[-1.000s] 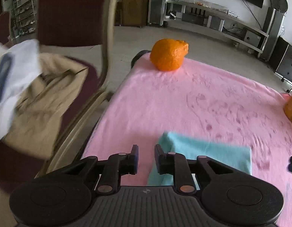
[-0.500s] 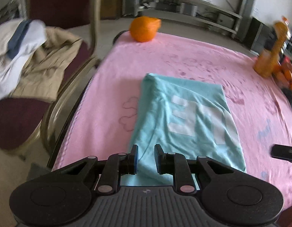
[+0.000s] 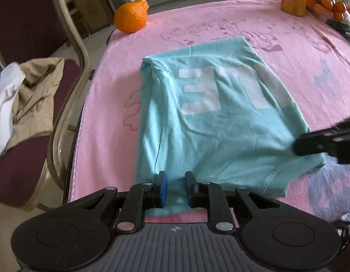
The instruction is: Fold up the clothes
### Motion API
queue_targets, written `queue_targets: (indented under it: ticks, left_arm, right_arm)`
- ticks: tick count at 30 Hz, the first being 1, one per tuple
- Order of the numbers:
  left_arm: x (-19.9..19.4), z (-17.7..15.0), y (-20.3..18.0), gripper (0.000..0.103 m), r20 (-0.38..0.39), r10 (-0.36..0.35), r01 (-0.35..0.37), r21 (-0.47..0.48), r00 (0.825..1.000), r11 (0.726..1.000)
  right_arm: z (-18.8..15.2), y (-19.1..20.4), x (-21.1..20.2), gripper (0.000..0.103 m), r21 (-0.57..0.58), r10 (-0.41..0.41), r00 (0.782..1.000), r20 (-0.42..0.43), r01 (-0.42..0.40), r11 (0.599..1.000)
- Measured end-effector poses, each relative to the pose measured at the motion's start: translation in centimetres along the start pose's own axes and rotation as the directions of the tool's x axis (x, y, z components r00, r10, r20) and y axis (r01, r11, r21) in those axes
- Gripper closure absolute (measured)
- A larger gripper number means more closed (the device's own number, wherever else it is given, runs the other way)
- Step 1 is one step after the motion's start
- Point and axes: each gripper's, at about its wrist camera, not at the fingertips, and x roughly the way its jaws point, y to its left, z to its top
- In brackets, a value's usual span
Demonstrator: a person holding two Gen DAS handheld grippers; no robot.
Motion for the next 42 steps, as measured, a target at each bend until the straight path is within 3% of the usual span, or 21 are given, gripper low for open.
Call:
queue_targets:
  ticks: [3, 6, 10, 13, 16, 22, 24, 25, 27, 34, 42]
  left_arm:
    - [-1.5, -1.0, 1.0, 0.087, 0.035, 0.002, 0.001, -0.083, 0.999, 0.997]
    - [-3.1, -1.4, 1.9, 0.087, 0.110, -0.078, 0.094, -0.149, 0.991, 0.984]
    - [-2.9, -0.6, 1.0, 0.087, 0.151, -0.161, 0.183, -0.149, 0.975, 0.972]
    - [-1.6, 0.1, -0.5, 0.087, 0.102, -0.208, 0.221, -0.132, 0.973, 0.966]
    - [0.1, 0.0, -1.4, 0.086, 0.013, -0.210, 0.210, -0.113, 0.978, 0.971]
    - [-0.8, -0.5, -1.4, 0.086, 0.009, -0.200, 0.200, -0.065, 0.980, 0.978]
    - [-1.2, -0.7, -1.4, 0.083, 0.019, -0.181, 0.182, -0.065, 0.983, 0.981]
    - [-1.4, -0.8, -1.3, 0.081, 0.028, -0.167, 0.169, -0.068, 0.986, 0.983]
    - [-1.9, -0.7, -0.9, 0.081, 0.058, -0.131, 0.135, -0.075, 0.990, 0.988]
    - [-3.2, 0.3, -0.2, 0.076, 0.131, -0.096, 0.111, -0.113, 0.987, 0.987]
    - [-4.4, 4.1, 3.2, 0.072, 0.202, -0.161, 0.197, -0.174, 0.966, 0.965]
  right_arm:
    - [-1.1, -0.2, -2.2, 0.094, -0.023, -0.029, 1.000, 0.007, 0.029, 0.999]
    - [-1.3, -0.6, -4.4, 0.092, -0.020, -0.036, 0.997, 0.064, 0.038, 0.999]
    - [-0.9, -1.8, -5.0, 0.090, 0.092, 0.073, 0.993, 0.092, -0.081, 0.992]
    - [-0.5, -1.7, -3.9, 0.090, 0.132, 0.144, 0.986, 0.083, -0.154, 0.979]
    - [-0.4, -1.0, -2.0, 0.090, 0.118, 0.147, 0.988, 0.041, -0.151, 0.982]
    - [-1.0, -1.0, -0.7, 0.091, 0.095, 0.128, 0.989, -0.076, -0.121, 0.988]
    - [-1.4, -1.0, -1.2, 0.089, 0.089, 0.122, 0.990, -0.071, -0.116, 0.989]
    - [-1.5, -1.0, -1.5, 0.084, 0.084, 0.119, 0.991, -0.068, -0.113, 0.990]
    - [-1.1, -1.1, -2.8, 0.076, 0.082, 0.118, 0.993, -0.011, -0.117, 0.990]
    - [0.4, -1.5, -7.0, 0.072, 0.101, 0.134, 0.980, 0.151, -0.150, 0.984]
    - [5.2, -0.2, -11.4, 0.066, 0.023, 0.120, 0.958, 0.261, -0.131, 0.991]
